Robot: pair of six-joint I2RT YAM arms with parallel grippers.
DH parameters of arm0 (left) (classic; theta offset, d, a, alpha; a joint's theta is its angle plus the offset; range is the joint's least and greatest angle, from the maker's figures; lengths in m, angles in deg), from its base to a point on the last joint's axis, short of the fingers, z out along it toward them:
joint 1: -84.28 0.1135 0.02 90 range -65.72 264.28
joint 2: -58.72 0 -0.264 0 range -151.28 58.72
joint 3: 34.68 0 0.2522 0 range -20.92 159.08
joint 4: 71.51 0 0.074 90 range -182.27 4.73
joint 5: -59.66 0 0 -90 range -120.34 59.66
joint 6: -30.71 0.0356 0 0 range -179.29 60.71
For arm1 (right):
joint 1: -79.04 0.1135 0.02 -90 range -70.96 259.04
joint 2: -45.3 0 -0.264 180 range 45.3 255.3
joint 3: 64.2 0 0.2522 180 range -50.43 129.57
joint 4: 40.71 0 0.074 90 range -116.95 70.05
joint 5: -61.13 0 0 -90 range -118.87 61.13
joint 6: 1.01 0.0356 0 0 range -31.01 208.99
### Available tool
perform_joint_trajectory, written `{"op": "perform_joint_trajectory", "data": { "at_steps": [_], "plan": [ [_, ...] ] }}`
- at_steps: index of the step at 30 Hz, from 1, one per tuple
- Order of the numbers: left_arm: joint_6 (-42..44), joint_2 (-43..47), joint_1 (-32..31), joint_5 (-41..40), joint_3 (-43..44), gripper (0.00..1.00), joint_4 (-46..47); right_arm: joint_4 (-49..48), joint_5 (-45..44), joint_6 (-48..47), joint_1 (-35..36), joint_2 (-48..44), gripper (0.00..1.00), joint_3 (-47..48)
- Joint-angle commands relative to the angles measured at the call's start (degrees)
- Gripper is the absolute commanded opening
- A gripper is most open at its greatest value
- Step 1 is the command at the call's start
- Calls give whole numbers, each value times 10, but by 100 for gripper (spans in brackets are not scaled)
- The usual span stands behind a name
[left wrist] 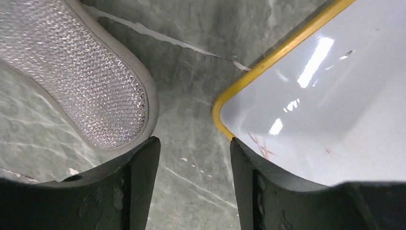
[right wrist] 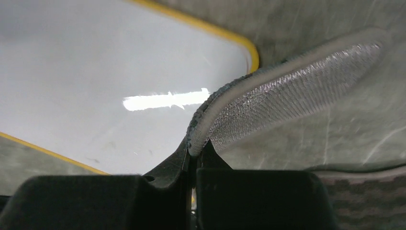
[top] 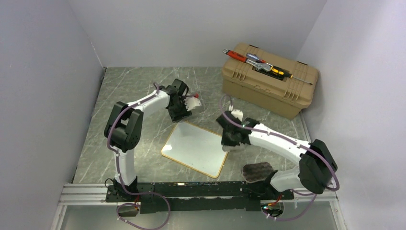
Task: Erase the whiteboard
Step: Adjust the whiteboard at the center of the board.
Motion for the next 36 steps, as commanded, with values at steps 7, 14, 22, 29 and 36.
{"op": "perform_joint_trajectory", "data": {
  "at_steps": [7, 14, 22, 29, 36],
  "plan": [
    [-36, 134, 105, 145, 43, 63, -174, -29, 15, -169, -148, 103, 0, 131],
    [37, 281, 100, 174, -237, 62, -129, -99, 15, -183, -167, 184, 0, 116],
    [49, 298, 9, 113, -318, 60, -48, -127, 43, -163, -169, 207, 0, 95],
    [38, 231, -34, 16, -360, 59, 36, -149, 79, -143, -163, 182, 0, 35],
    [20, 182, -32, -52, -354, 58, 111, -154, 99, -105, -105, 145, 0, -24]
  ]
}}
